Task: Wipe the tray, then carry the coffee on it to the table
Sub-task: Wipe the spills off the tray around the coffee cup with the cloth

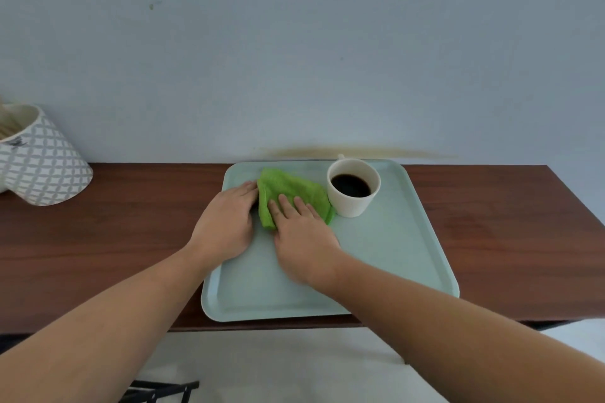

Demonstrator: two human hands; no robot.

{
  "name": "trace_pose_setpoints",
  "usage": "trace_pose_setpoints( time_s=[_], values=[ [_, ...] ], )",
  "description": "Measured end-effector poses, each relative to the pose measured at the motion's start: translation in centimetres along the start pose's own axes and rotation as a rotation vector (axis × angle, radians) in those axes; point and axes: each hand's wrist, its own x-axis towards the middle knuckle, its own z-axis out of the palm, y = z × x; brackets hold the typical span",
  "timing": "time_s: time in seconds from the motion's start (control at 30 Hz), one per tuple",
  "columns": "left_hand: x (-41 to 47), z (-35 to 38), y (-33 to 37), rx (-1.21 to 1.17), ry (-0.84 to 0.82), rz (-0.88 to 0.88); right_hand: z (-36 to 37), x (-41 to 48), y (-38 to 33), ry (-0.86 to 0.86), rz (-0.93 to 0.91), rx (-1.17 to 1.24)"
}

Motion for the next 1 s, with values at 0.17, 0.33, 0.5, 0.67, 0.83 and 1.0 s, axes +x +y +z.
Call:
trace_pose_setpoints(
  time_s=[0.17, 0.33, 0.5, 0.67, 0.83, 1.0],
  values=[
    [0.0, 0.4, 0.2, 0.083, 0.000, -0.033, -1.1, -8.7, 0.1, -0.131, -0.139, 0.049],
    [-0.1, 0.6, 0.7, 0.180, -0.038, -0.070, -3.1, -13.6, 2.6, -0.258, -0.069, 0.110],
    [-0.2, 0.4, 1.1, 0.216, -0.058, -0.082, -3.6, -14.5, 6.9, -0.164, 0.169, 0.049],
    [-0.1, 0.6, 1.0, 0.224, -0.052, -0.078, -0.6, -10.6, 6.2, -0.163, 0.143, -0.213],
    [0.2, 0.4, 0.8, 0.200, -0.044, -0.055, 0.5, -10.4, -0.6, -0.076, -0.203, 0.068],
    [0.0, 0.5, 0.7, 0.197, -0.019, -0.058, -0.3, -13.3, 5.0, 0.054, -0.093, 0.168]
  ],
)
